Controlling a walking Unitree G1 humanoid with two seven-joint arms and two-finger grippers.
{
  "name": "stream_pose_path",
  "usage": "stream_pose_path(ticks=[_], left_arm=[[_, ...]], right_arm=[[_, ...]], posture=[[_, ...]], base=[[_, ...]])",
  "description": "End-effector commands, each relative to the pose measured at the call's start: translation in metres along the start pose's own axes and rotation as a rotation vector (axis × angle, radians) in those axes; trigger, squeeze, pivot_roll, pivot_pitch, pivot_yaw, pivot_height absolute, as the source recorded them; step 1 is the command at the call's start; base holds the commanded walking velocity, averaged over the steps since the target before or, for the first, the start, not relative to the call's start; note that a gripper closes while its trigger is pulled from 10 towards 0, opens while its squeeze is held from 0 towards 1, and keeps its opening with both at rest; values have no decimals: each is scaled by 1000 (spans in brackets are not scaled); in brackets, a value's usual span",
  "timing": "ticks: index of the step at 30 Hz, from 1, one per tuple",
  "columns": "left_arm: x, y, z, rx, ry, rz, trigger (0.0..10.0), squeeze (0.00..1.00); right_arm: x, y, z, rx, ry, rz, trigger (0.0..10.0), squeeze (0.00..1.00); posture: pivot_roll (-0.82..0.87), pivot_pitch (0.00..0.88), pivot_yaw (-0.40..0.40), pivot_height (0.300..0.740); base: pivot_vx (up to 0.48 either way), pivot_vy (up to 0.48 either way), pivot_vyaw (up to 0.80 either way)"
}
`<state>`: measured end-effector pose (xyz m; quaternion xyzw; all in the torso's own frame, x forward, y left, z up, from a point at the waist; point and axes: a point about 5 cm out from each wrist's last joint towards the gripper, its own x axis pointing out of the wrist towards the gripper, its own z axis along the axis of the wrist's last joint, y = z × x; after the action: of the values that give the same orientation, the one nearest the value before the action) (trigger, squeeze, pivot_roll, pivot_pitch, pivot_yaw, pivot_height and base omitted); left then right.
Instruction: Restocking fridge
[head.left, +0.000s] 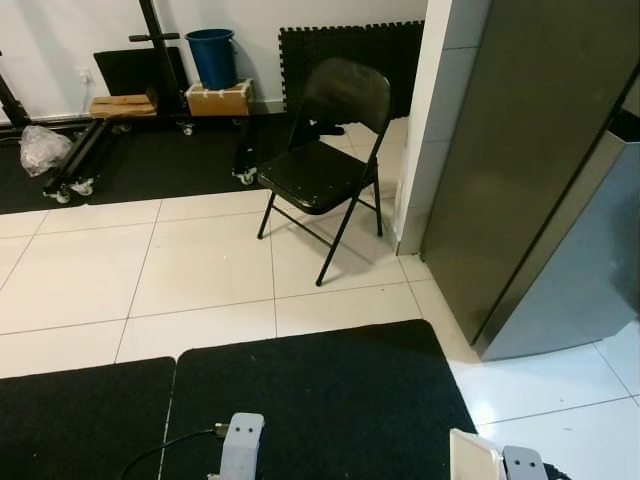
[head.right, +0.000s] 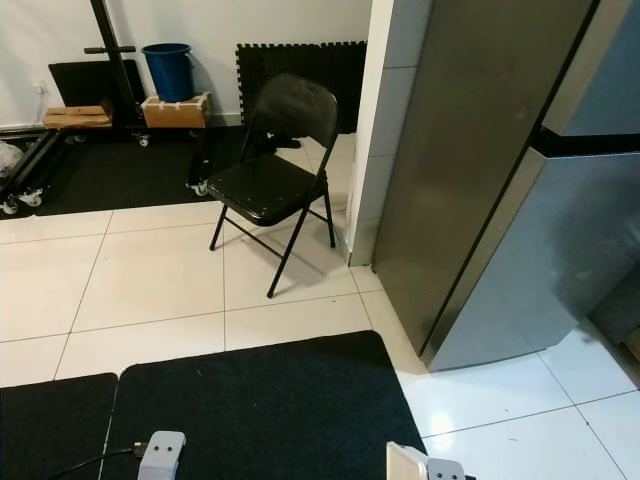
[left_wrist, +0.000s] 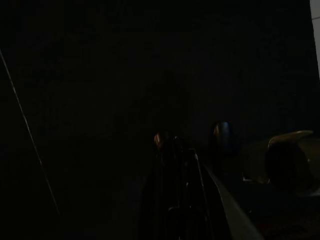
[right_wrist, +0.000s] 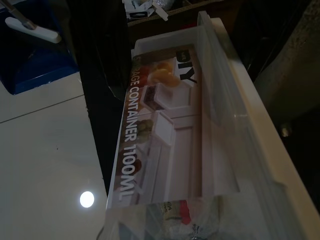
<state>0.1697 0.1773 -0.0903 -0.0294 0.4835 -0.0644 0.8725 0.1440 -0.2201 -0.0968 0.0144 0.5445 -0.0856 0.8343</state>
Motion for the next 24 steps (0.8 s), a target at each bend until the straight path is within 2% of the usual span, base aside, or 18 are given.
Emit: stream_pose_path(ticks=[1, 24], left_arm=[[-1, 4, -2, 8, 8, 7, 10000, 0], [-1, 3, -2, 13, 7, -2, 10000, 0]], right_arm=[[0, 0, 3, 4, -13, -1, 10000, 0], [0, 1, 5, 7, -15, 3, 10000, 0]], posture=[[41, 0, -21, 740], [41, 0, -23, 740]], base=[[277, 0, 0], [294, 0, 0]])
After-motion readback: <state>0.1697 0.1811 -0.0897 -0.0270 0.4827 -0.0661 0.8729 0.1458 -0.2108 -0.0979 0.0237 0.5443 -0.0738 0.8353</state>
